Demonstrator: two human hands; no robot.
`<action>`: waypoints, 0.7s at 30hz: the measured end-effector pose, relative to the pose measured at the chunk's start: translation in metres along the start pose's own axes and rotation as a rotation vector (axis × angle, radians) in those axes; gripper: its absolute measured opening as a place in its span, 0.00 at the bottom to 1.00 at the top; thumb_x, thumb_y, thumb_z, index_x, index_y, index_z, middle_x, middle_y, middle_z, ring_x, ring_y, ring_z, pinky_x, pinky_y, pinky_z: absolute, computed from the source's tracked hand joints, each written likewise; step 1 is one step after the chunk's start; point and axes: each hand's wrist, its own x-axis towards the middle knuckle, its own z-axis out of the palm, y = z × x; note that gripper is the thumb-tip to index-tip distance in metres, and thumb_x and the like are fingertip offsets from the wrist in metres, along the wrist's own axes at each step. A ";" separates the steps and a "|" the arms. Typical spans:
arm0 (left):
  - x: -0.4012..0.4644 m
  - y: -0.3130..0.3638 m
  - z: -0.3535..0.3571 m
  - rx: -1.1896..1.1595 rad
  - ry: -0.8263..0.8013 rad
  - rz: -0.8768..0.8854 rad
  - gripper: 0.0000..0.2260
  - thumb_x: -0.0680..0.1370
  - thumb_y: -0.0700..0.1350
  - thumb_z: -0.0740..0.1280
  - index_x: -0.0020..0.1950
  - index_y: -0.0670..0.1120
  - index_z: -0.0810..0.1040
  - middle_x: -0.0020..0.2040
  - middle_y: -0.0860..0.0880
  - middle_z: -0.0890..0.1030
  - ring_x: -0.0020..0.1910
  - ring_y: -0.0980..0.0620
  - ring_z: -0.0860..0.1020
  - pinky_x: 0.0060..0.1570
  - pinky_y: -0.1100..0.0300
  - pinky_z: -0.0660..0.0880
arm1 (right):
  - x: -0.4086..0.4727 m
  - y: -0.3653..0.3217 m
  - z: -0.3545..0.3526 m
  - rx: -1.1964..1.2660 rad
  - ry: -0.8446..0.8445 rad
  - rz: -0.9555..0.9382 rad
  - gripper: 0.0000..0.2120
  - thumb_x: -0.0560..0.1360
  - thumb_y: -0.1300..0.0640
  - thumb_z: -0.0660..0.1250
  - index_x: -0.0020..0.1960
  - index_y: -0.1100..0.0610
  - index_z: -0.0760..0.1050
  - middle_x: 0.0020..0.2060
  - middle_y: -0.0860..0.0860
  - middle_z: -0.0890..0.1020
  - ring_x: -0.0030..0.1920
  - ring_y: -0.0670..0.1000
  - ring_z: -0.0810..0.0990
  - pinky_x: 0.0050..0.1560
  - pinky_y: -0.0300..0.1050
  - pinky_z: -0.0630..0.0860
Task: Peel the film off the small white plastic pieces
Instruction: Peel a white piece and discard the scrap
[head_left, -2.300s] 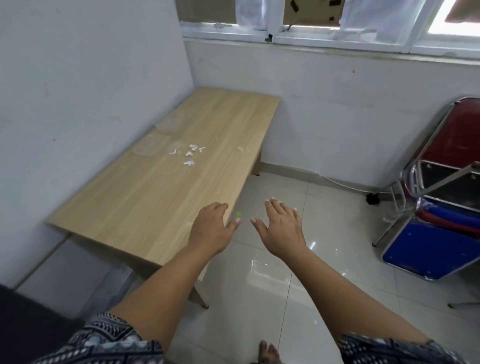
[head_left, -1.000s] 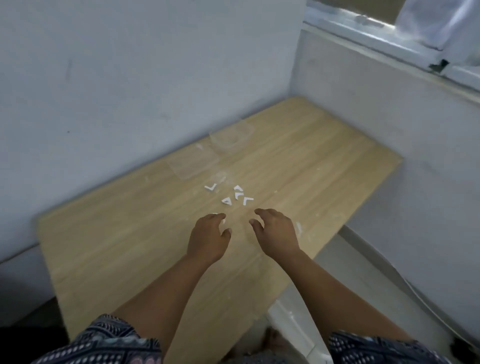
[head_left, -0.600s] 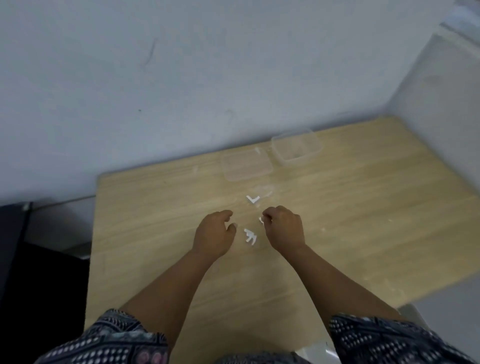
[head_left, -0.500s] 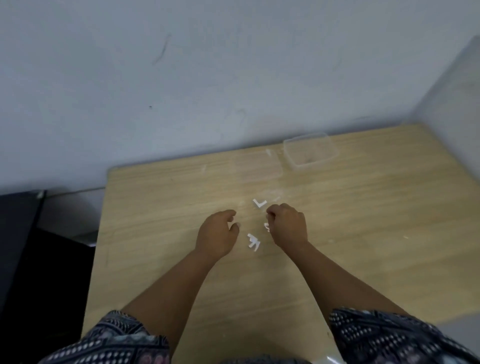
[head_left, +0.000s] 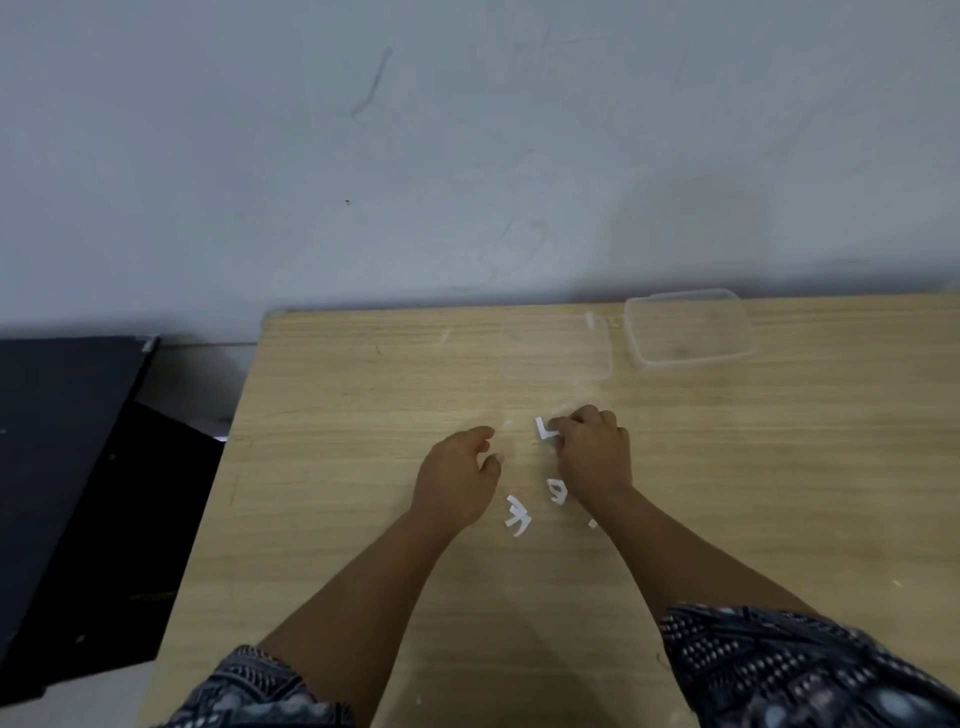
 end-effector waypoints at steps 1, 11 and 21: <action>0.000 0.000 0.000 0.001 0.001 0.002 0.17 0.78 0.47 0.67 0.67 0.47 0.76 0.57 0.50 0.82 0.58 0.53 0.78 0.59 0.58 0.73 | 0.001 0.000 -0.001 -0.002 -0.008 0.000 0.15 0.77 0.60 0.63 0.61 0.50 0.80 0.57 0.53 0.78 0.58 0.57 0.74 0.56 0.50 0.68; -0.003 0.000 -0.025 -0.050 0.051 0.058 0.16 0.78 0.46 0.68 0.66 0.47 0.76 0.56 0.50 0.82 0.56 0.54 0.79 0.57 0.62 0.72 | -0.014 -0.030 -0.027 0.108 0.036 0.025 0.12 0.80 0.52 0.62 0.62 0.50 0.76 0.52 0.49 0.82 0.54 0.54 0.78 0.55 0.50 0.66; -0.019 0.018 -0.072 -0.175 0.091 0.209 0.16 0.80 0.45 0.65 0.68 0.51 0.75 0.58 0.51 0.80 0.53 0.55 0.79 0.54 0.66 0.68 | -0.058 -0.084 -0.063 0.238 0.151 -0.111 0.11 0.79 0.53 0.65 0.60 0.51 0.79 0.52 0.48 0.83 0.54 0.54 0.78 0.54 0.50 0.69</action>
